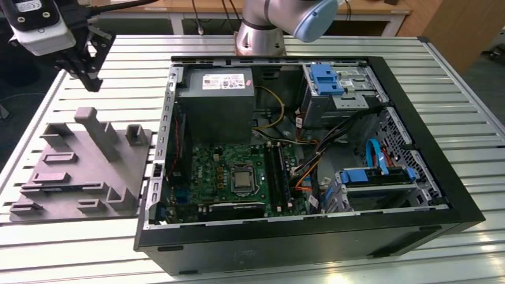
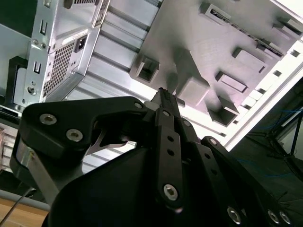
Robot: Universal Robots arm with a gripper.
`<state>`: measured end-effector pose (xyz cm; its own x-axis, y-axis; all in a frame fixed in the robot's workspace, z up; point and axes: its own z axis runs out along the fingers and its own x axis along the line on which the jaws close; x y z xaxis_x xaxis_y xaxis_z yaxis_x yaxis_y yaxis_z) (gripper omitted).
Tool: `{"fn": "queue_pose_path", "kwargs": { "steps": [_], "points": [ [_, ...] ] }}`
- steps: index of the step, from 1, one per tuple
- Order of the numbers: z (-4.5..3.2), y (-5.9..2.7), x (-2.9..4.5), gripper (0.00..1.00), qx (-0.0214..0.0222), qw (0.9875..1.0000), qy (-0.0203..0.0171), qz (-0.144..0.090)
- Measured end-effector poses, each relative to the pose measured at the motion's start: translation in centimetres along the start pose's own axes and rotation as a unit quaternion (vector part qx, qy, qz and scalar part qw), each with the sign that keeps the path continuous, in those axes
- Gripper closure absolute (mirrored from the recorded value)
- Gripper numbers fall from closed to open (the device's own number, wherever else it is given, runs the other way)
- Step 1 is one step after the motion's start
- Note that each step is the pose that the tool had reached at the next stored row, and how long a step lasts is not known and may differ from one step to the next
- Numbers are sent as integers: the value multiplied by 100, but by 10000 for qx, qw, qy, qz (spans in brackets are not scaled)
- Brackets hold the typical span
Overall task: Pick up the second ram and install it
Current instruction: 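Reach for the second ram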
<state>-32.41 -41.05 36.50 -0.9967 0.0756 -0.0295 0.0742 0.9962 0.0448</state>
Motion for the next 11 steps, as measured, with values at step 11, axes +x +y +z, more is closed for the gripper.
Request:
{"fn": "queue_pose_path", "kwargs": {
  "steps": [11],
  "points": [
    [47, -33, 182, 90, -1, 10000, -1, -1]
  ]
}}
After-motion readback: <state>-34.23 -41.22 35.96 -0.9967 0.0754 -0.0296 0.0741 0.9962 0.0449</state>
